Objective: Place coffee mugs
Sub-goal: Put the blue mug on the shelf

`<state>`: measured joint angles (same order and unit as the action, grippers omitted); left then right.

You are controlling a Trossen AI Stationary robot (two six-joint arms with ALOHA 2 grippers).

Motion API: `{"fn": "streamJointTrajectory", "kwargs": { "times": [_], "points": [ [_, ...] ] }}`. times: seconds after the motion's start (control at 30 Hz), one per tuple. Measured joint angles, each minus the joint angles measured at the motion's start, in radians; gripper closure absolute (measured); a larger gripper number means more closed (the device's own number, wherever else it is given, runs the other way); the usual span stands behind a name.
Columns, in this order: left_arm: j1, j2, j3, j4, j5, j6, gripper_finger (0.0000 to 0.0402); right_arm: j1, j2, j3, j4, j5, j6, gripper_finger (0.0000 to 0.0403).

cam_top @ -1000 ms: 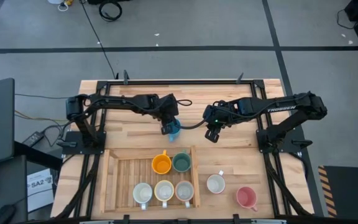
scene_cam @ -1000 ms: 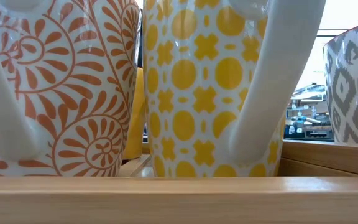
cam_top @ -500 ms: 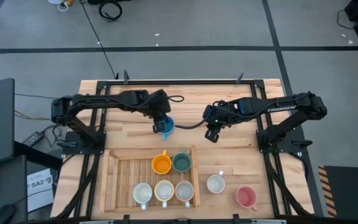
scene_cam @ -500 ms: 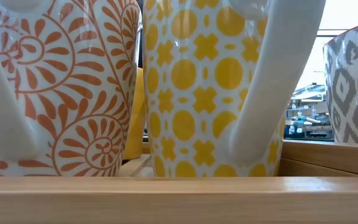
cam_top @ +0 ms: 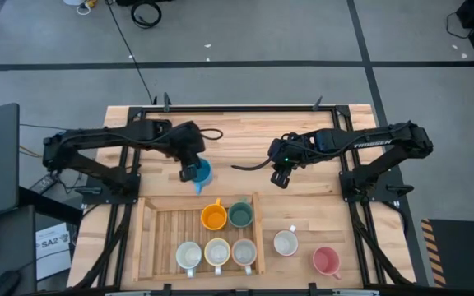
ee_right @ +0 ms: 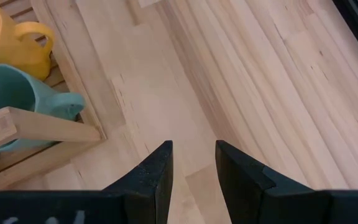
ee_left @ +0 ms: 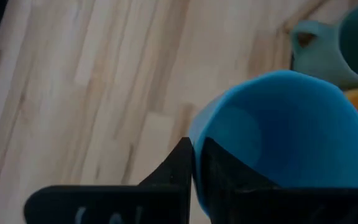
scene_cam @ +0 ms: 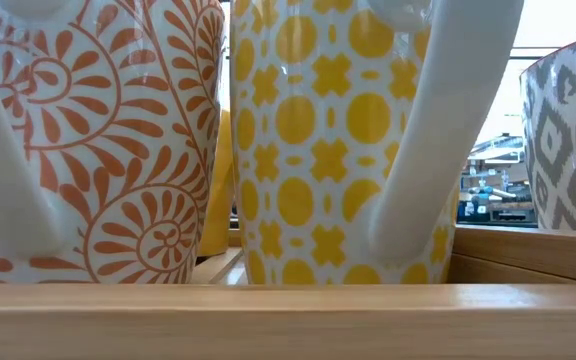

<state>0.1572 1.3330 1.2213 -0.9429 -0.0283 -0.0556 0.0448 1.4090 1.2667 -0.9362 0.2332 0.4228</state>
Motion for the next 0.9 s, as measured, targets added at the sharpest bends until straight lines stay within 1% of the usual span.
{"fn": "streamJointTrajectory", "kwargs": {
  "times": [0.2,0.4,0.7,0.9],
  "points": [
    [-0.078,-0.079,0.000,-0.121,0.000,-0.076,0.0376,0.000,0.000,0.000,0.002,0.000,0.000,0.0276],
    [-0.179,-0.114,0.002,-0.209,0.000,-0.151,0.0376,0.000,0.000,0.000,0.006,0.000,0.000,0.0276],
    [-0.316,-0.118,0.002,-0.230,-0.005,-0.210,0.0374,0.000,0.000,0.000,0.023,-0.001,0.000,0.0276],
    [-0.383,-0.118,-0.018,-0.219,-0.058,-0.272,0.0374,0.000,0.000,0.000,0.023,-0.001,0.000,0.0276]
  ]
}}
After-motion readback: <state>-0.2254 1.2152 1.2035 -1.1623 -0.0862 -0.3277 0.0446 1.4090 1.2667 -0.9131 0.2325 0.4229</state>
